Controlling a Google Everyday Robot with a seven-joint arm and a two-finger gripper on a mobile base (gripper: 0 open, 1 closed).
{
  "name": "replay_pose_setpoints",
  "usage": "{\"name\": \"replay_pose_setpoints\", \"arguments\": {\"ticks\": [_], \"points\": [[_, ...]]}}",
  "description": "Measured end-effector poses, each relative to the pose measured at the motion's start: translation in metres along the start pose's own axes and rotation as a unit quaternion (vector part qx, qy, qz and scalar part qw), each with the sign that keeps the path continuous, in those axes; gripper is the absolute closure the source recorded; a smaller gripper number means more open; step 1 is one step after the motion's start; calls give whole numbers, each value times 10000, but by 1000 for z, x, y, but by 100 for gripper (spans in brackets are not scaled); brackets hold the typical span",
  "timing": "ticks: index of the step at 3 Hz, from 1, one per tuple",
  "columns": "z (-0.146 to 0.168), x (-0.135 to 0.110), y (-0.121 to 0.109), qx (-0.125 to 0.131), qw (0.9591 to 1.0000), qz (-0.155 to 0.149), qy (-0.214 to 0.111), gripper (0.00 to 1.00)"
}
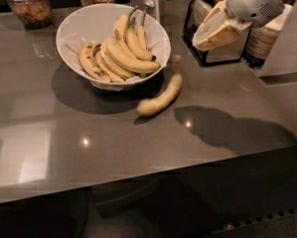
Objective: Pick banana from white bowl
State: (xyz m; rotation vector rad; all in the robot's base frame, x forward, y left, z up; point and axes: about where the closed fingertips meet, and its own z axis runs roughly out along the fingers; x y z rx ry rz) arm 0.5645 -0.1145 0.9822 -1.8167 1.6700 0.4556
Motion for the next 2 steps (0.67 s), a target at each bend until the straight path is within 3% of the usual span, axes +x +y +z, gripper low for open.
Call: {"name": "replay_pose_setpoints", "arguments": {"ticks": [2], "points": [[-15,-2,37,-141,9996,-58,-227,100]]}}
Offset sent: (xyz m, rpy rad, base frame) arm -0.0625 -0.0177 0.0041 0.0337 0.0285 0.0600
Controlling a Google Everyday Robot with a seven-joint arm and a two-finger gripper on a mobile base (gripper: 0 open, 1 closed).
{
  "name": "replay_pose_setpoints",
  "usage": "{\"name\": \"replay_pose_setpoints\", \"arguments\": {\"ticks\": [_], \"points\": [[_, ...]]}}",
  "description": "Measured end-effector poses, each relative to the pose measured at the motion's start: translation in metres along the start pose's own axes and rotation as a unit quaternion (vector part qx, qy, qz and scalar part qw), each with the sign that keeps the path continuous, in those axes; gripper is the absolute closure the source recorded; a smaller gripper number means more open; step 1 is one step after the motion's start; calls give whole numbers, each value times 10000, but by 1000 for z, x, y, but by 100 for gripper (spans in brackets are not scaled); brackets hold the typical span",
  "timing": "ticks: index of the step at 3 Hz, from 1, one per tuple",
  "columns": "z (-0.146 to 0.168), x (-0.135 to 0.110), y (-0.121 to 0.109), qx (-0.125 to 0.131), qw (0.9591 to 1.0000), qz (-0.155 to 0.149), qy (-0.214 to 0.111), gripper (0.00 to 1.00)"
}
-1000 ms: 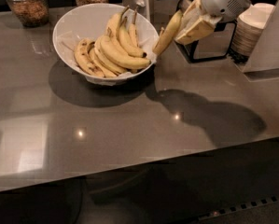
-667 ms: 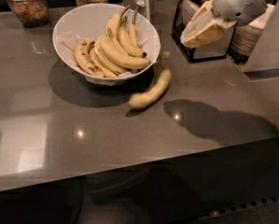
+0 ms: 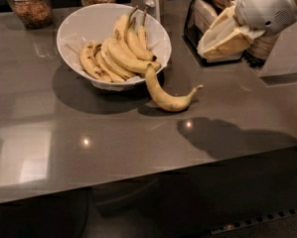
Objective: Pick banana from white bowl
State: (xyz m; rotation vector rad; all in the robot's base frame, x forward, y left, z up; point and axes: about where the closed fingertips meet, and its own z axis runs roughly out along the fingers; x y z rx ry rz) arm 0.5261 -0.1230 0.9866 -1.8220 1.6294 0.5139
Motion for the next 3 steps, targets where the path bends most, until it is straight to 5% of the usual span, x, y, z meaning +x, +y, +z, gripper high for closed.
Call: {"name": "replay_pose_setpoints", "arguments": {"ticks": [3], "points": [[5,14,27,143,9983,6,568,36]]}}
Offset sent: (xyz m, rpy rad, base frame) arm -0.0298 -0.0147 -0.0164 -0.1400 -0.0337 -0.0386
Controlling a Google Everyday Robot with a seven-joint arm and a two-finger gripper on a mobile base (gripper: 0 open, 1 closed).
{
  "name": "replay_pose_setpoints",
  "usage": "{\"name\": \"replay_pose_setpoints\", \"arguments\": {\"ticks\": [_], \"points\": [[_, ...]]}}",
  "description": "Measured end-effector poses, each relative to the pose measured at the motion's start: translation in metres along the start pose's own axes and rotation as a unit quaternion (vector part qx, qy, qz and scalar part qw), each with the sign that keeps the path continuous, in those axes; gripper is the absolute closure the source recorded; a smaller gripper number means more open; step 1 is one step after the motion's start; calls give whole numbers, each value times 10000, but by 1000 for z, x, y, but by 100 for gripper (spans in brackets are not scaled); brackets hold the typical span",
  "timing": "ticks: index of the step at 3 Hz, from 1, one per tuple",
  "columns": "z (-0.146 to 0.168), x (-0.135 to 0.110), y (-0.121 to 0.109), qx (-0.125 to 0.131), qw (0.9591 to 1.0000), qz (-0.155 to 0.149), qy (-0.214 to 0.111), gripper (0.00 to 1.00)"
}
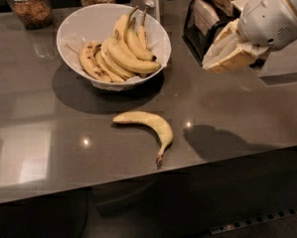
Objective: Pick banana from white bowl
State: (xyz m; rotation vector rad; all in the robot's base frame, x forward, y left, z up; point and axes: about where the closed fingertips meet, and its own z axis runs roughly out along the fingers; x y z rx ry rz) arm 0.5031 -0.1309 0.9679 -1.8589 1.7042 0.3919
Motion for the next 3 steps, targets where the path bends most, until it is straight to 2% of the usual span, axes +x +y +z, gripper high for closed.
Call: {"name": "replay_pose_setpoints", "arguments": {"ticks": [1,2,3], "points": [[10,0,10,-17,9999,100,35,25],[24,-7,16,15,9994,338,52,19],[44,-16,24,-29,9976,683,127,18]]}}
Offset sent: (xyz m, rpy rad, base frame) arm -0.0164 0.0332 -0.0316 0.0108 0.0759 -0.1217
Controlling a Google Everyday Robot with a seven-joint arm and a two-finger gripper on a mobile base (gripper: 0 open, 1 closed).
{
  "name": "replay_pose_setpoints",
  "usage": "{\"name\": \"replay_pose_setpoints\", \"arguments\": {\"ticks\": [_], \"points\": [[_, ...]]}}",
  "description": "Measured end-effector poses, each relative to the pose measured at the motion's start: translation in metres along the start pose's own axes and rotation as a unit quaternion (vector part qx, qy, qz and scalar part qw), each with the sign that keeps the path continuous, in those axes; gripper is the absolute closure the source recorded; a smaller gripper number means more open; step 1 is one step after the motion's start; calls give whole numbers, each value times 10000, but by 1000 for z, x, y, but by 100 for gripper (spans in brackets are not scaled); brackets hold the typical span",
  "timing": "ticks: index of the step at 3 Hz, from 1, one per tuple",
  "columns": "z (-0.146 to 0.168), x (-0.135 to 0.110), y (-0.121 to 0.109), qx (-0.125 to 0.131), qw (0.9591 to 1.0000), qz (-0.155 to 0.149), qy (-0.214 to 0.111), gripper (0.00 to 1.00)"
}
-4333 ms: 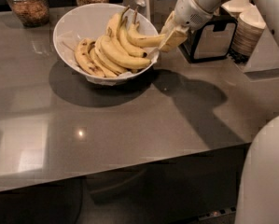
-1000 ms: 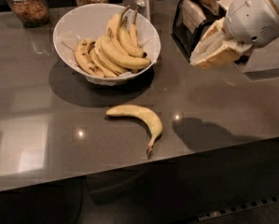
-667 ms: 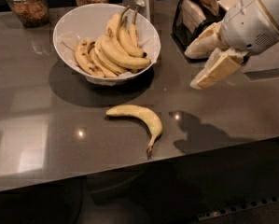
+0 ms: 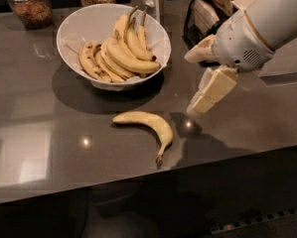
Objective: Pick banana from white bowl
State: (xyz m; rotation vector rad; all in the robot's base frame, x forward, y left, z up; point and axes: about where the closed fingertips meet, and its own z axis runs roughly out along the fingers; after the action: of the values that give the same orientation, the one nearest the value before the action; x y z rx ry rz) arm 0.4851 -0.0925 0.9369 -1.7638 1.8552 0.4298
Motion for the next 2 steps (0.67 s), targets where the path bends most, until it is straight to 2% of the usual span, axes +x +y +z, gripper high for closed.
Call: {"name": "replay_pose_setpoints", "arguments": {"ticks": [1,2], "points": [[19,-8,11,-185,9987,356,309,6],[42,-18,22,-476,9953,613,587,8]]}}
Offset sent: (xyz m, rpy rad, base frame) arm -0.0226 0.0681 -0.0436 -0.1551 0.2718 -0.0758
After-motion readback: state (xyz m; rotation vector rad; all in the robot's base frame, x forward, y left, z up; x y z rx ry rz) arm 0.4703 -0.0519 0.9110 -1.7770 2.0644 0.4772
